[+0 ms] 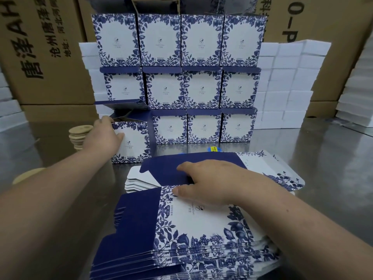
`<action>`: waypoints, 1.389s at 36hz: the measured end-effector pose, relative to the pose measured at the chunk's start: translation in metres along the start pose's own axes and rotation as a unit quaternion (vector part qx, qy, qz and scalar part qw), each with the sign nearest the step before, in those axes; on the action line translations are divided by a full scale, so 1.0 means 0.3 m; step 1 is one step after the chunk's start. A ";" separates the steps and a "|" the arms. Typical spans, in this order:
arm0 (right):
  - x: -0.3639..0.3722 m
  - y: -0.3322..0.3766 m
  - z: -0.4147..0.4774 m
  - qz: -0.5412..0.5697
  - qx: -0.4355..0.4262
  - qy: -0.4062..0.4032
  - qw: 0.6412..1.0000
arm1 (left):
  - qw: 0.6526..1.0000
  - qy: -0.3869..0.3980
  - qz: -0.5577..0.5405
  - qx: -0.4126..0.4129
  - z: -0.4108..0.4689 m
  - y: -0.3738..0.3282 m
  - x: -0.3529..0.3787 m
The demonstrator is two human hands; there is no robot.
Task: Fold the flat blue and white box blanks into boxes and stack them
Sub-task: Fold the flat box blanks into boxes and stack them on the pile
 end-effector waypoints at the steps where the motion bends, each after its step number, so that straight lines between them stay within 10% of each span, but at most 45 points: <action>1: 0.000 0.000 0.000 0.000 -0.001 -0.001 1.000 | 1.000 0.001 -0.001 -0.002 -0.003 0.000 -0.001; 13: -0.015 -0.010 0.005 0.004 -0.001 -0.009 1.000 | 0.985 -0.138 -0.075 0.077 -0.108 -0.224 -0.220; 20: -0.187 -0.112 -0.010 0.079 0.063 -0.119 0.988 | 0.951 0.170 -0.024 0.259 -0.326 -0.599 -0.181; 29: -0.311 -0.254 -0.049 0.209 0.112 -0.208 0.949 | 0.770 0.478 0.084 0.415 -0.743 -0.709 0.013; 43: -0.338 -0.232 -0.067 0.229 0.085 -0.228 0.943 | 0.795 0.423 0.074 0.428 -0.670 -0.732 -0.107; 50: -0.447 -0.250 -0.157 0.310 0.037 -0.317 0.895 | 0.894 0.177 0.080 0.404 -0.509 -0.717 -0.312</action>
Point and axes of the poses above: each hand's wrist, its own z-axis towards the middle knuckle, its own x-axis out of the palm, y = z × x, the point moved 10 cm from there along z, towards the middle knuckle, and after that the axes turned 12 degrees about x, right-handed, at the moved point
